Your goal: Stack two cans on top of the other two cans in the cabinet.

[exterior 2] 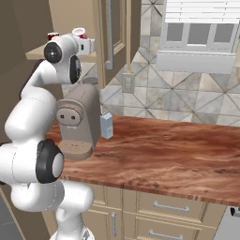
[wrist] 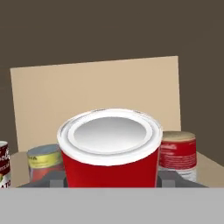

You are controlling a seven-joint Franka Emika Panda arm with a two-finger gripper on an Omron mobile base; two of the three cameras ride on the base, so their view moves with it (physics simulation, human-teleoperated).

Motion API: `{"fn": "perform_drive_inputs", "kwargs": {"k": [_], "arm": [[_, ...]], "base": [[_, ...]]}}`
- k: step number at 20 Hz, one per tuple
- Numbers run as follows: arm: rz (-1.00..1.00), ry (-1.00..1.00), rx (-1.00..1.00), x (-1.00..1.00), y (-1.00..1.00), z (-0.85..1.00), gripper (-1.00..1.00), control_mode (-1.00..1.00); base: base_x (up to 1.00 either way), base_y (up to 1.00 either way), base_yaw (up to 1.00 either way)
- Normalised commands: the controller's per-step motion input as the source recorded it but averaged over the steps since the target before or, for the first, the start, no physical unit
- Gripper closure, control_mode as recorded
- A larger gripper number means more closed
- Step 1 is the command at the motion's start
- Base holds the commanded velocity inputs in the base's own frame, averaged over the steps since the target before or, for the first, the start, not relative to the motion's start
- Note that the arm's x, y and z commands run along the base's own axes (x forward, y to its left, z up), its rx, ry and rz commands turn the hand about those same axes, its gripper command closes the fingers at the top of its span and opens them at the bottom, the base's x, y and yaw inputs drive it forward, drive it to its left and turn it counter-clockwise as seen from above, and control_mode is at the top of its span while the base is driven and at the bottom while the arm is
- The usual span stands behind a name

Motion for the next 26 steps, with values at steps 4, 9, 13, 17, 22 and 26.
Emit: {"fn": "perform_drive_inputs", "kwargs": {"k": [4, 9, 13, 17, 22, 26], "arm": [[0.0, 0.06, 0.0, -0.08, -0.15, 0.52, 1.0, -1.0], [0.0, 0.1, 0.0, -0.09, -0.11, 0.52, 1.0, -1.0], [-0.03, 0.16, 0.0, -0.09, -0.14, 0.38, 1.0, -1.0], [-0.11, 0.14, -0.02, -0.09, -0.08, 0.06, 1.0, -1.0], [-0.09, 0.06, -0.05, -0.01, -0.05, 0.0, 1.0, -1.0], [-0.04, 0.01, -0.01, 0.0, -0.01, -0.02, 1.0, -1.0]], "base": [[0.0, 0.0, 0.0], [0.0, 0.0, 0.0], [0.0, 0.0, 0.0], [0.0, 0.0, 0.0], [0.0, 0.0, 0.0], [0.0, 0.0, 0.0]]}}
